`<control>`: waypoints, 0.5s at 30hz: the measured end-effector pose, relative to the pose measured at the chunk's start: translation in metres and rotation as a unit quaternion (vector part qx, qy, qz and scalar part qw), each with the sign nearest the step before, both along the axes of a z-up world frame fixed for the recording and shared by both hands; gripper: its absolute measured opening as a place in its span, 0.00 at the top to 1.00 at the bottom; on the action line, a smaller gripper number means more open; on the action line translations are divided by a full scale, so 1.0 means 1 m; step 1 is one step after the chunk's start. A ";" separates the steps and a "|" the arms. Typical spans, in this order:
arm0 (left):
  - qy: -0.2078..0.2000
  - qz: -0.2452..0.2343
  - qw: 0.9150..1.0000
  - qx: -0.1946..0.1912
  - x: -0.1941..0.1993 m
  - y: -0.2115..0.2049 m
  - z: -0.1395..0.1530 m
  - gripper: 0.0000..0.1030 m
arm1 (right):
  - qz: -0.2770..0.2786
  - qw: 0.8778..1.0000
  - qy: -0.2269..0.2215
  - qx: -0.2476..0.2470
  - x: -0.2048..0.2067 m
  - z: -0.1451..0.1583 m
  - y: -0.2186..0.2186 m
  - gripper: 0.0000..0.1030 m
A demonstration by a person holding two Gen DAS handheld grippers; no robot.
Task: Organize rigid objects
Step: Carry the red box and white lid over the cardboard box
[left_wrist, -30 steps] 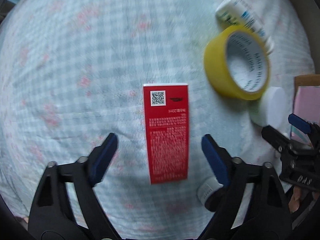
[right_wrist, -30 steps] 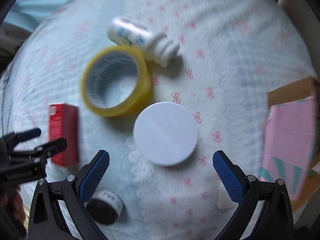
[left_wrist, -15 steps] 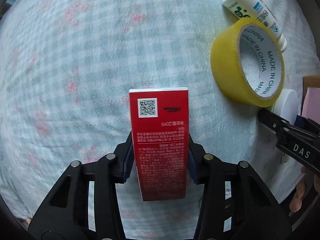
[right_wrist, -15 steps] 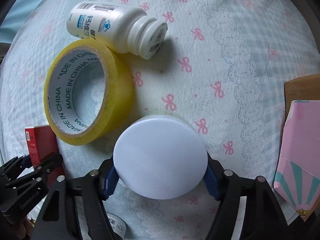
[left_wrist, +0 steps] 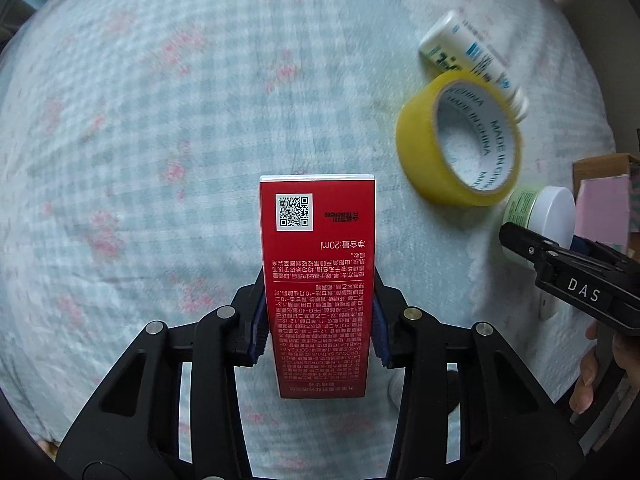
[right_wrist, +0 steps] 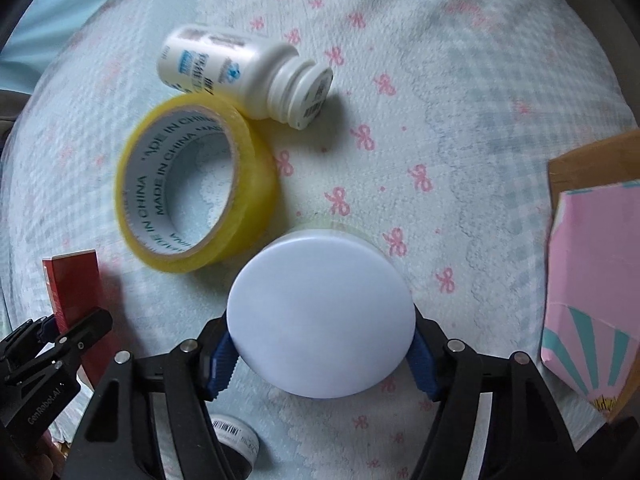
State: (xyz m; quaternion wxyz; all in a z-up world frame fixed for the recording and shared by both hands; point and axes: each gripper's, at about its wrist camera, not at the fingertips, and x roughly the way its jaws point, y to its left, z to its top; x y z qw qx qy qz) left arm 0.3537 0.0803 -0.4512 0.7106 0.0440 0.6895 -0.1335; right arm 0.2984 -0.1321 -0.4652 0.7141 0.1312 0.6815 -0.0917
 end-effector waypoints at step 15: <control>-0.089 0.004 0.995 -0.038 -0.073 0.023 0.131 0.64 | 0.009 0.996 -0.085 -0.005 -0.074 0.134 0.018 0.36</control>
